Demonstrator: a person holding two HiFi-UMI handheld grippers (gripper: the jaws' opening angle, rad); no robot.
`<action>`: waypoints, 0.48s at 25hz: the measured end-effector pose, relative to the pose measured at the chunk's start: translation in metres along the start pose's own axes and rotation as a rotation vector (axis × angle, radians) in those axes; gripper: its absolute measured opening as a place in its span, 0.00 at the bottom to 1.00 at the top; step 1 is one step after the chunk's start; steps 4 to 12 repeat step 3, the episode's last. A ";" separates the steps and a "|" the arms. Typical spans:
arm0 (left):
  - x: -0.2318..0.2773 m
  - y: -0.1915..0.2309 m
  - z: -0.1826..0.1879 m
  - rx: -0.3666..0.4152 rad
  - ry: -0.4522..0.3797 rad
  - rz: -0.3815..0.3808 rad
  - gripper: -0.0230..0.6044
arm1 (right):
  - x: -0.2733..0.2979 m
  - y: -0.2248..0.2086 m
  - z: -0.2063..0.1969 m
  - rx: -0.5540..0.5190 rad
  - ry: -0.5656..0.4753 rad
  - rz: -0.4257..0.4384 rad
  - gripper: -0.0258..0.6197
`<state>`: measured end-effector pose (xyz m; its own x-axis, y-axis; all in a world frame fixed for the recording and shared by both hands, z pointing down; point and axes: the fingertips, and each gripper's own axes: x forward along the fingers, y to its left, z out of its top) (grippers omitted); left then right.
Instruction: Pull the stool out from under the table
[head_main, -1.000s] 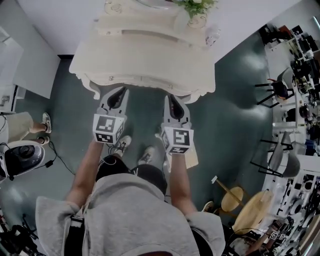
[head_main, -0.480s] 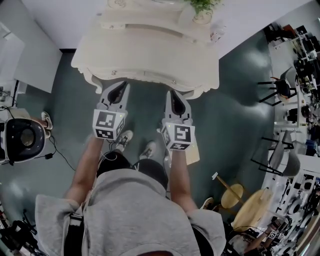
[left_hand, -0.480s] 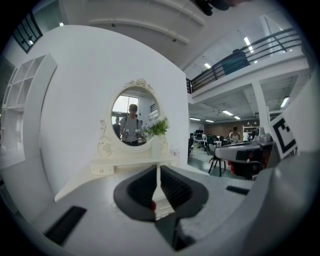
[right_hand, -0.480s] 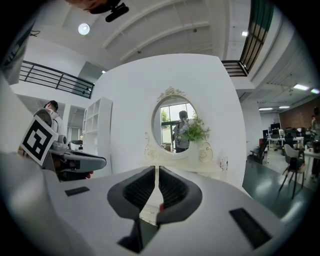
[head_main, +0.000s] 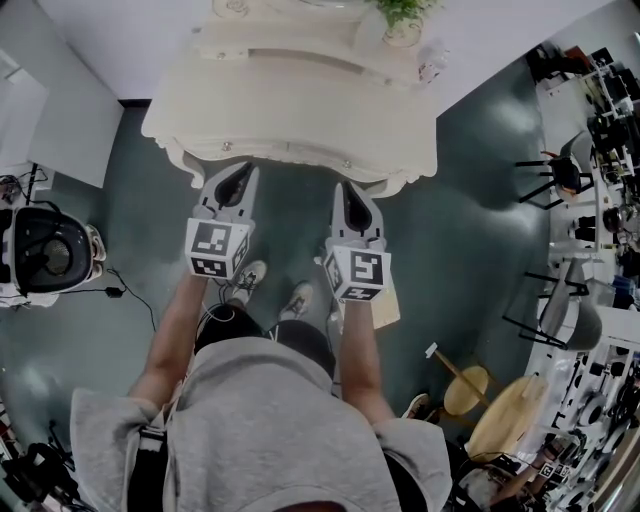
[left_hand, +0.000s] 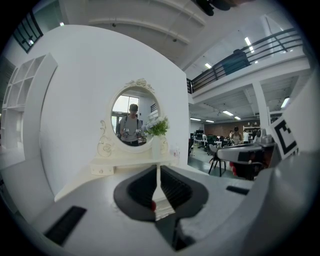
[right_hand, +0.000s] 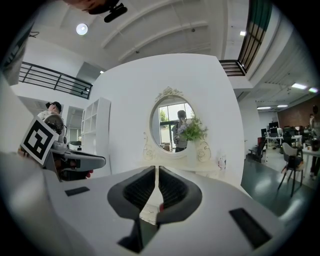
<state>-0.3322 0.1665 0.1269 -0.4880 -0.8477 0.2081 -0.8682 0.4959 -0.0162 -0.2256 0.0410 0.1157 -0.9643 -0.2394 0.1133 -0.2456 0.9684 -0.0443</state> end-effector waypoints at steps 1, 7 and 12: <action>0.000 0.000 0.001 0.001 0.000 0.001 0.08 | 0.000 0.000 0.001 0.000 -0.001 0.000 0.09; -0.001 0.000 0.003 0.003 0.000 0.004 0.08 | -0.002 0.002 0.002 0.001 -0.004 0.002 0.09; -0.001 0.000 0.003 0.003 0.000 0.004 0.08 | -0.002 0.002 0.002 0.001 -0.004 0.002 0.09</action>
